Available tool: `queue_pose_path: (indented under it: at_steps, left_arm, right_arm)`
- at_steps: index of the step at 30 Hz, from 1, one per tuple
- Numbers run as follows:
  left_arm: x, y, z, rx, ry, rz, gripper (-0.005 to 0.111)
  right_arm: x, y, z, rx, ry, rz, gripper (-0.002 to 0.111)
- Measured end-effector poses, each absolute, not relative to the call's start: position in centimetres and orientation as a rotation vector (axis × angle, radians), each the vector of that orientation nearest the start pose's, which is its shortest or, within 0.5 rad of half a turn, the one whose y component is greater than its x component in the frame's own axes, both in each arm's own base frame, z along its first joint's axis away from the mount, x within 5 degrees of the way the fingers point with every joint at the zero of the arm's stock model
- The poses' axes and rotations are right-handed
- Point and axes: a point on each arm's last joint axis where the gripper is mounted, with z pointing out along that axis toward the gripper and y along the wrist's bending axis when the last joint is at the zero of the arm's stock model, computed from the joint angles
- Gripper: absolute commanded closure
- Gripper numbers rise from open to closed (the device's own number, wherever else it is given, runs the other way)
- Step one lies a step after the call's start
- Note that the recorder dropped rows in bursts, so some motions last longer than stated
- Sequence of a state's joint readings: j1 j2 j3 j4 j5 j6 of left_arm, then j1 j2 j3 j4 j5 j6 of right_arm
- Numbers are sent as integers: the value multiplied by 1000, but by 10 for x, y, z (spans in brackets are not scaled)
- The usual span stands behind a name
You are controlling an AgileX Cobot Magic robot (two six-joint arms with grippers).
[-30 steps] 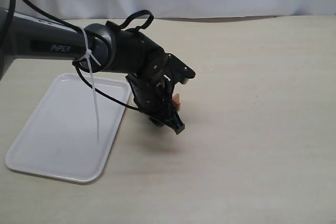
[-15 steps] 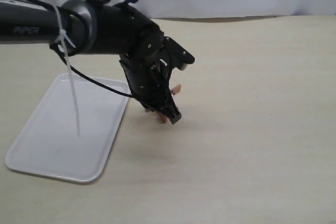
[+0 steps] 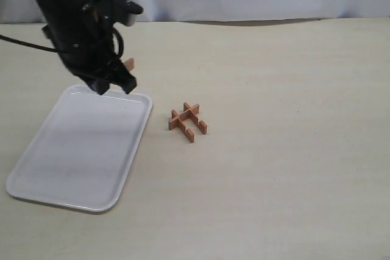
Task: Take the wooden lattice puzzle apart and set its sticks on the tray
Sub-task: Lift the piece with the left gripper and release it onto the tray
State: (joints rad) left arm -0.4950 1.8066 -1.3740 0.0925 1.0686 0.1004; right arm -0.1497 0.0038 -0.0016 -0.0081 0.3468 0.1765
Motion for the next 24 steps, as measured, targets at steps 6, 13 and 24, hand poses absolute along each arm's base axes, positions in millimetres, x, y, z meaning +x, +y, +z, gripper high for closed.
queue_pose_path:
  at_steps: [6, 13, 24]
  left_arm:
    - [314, -109, 206, 759, 2940, 105, 107]
    - [308, -86, 180, 660, 2952, 80, 107]
    - [313, -88, 165, 662, 2853, 66, 66]
  right_arm:
    - [53, -8, 182, 293, 1809, 11, 104]
    - [53, -8, 182, 293, 1809, 11, 104]
    - [53, -8, 182, 293, 1809, 11, 104]
